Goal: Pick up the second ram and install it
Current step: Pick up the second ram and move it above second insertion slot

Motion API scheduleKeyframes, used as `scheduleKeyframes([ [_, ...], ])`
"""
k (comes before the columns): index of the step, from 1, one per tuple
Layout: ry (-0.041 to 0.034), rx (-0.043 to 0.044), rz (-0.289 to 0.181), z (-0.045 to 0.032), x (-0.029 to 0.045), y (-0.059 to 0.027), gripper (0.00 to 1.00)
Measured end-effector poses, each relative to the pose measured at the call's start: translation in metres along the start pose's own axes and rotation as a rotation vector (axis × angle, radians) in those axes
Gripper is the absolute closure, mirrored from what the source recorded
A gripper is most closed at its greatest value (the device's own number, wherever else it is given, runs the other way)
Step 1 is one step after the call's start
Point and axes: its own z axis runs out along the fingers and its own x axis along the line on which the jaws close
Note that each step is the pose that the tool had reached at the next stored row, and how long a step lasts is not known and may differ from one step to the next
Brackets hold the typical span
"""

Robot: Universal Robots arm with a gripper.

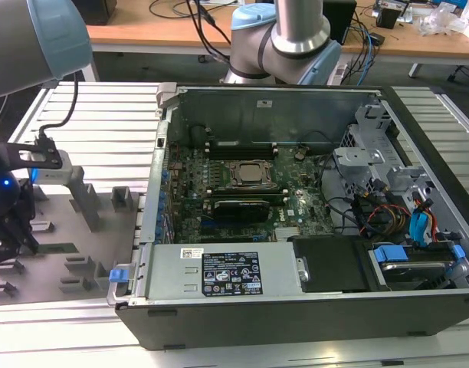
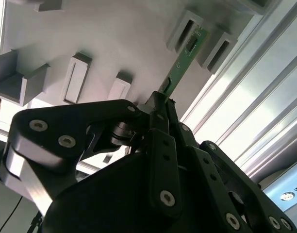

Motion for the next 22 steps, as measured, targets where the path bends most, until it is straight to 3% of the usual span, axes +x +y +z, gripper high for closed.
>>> scheduleKeyframes([
  [22,0.0,0.0,0.0,-0.0235,-0.0003,0.0011,0.86],
])
